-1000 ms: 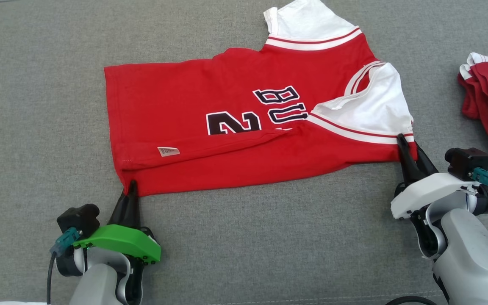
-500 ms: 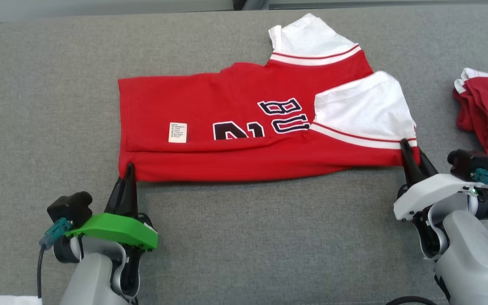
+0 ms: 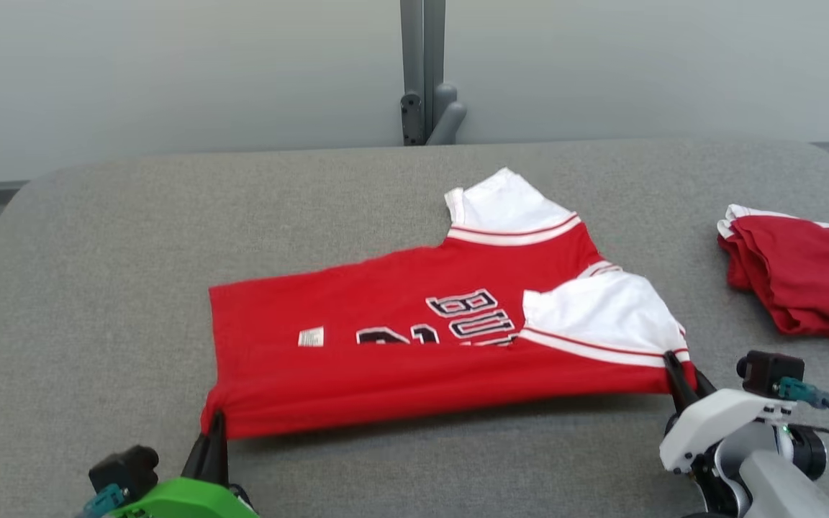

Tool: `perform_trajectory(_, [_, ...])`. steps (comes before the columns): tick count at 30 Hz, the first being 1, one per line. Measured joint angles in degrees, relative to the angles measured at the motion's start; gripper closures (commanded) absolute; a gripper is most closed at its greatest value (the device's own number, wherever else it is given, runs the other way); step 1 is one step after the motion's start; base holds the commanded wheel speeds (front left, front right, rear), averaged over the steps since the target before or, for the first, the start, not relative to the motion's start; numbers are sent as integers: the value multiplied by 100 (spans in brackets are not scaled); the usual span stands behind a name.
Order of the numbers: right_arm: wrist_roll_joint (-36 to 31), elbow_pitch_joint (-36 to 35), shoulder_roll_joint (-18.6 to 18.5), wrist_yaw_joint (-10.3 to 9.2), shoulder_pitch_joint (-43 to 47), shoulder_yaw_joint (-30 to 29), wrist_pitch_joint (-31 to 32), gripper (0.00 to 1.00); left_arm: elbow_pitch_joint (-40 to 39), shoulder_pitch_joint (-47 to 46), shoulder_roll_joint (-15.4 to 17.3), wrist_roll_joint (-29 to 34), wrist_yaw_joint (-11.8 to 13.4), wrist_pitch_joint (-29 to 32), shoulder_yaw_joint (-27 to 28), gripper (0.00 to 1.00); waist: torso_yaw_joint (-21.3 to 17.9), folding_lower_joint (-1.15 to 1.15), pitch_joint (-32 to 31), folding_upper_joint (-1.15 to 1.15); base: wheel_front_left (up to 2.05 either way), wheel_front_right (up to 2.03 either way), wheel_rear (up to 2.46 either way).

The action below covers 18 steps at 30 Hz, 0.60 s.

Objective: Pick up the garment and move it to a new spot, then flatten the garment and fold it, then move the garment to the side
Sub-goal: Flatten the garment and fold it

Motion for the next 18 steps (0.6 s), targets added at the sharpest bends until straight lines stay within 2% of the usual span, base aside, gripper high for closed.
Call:
perform_trajectory(7, [248, -74, -68, 2, 676, 205, 1, 100, 209, 550, 5, 14, -1, 1, 77, 100, -15, 0, -374, 0, 0, 0, 0])
perform_trajectory(15, [371, -335, -155, 3, 1054, 366, 8, 100, 404, 764, -18, 62, -2, 1, 151, 100, -31, 0, -169, 0, 0, 0, 0])
perform_trajectory(16, [371, -355, -152, 3, 1062, 353, 9, 69, 433, 764, -20, 67, -2, 1, 143, 100, -36, 0, -133, 0, 0, 0, 0])
perform_trajectory(17, [342, -371, -149, 3, 1066, 313, 8, 1, 466, 764, -22, 92, -2, 0, 129, 87, -40, 0, -96, 0, 0, 0, 0])
perform_trajectory(18, [296, -392, -155, 2, 1066, 263, 8, 0, 502, 763, -25, 108, -2, 0, 127, 29, -42, 0, -59, 0, 0, 0, 0])
